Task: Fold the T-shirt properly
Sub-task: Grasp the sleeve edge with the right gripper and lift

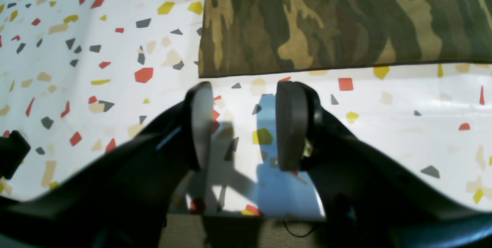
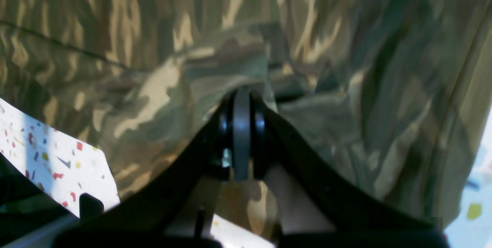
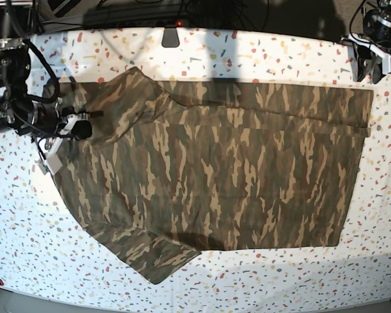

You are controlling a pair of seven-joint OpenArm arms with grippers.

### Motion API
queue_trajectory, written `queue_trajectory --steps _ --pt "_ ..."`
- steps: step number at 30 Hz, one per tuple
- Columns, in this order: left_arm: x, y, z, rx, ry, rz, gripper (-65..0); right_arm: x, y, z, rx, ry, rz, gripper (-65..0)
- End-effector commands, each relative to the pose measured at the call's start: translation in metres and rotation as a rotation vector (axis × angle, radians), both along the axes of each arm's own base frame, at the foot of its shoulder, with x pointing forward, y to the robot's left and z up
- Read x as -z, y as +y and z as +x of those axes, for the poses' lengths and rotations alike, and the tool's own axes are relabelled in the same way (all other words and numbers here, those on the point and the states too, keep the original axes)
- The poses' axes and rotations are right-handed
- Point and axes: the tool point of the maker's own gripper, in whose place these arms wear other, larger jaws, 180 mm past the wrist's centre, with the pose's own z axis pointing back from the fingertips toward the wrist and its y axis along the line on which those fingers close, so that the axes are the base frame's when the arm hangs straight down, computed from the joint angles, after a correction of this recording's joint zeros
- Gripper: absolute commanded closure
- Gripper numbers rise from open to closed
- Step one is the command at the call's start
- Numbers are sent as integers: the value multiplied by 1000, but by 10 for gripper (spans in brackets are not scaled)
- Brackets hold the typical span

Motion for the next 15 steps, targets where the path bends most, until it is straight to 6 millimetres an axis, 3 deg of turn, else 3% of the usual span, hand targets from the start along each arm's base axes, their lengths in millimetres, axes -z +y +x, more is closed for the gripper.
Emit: queue_trajectory --steps 1,8,14,15 --pt "-12 4 5 4 -41 10 -264 -18 -4 14 3 -59 1 0" --pt "-11 3 5 4 -41 10 -264 -29 10 21 -10 -83 74 0" --pt "-8 4 3 3 -19 11 -264 -25 24 11 -85 -33 86 0" --pt "-8 4 3 2 -15 11 -264 -23 21 9 -98 -14 66 -38"
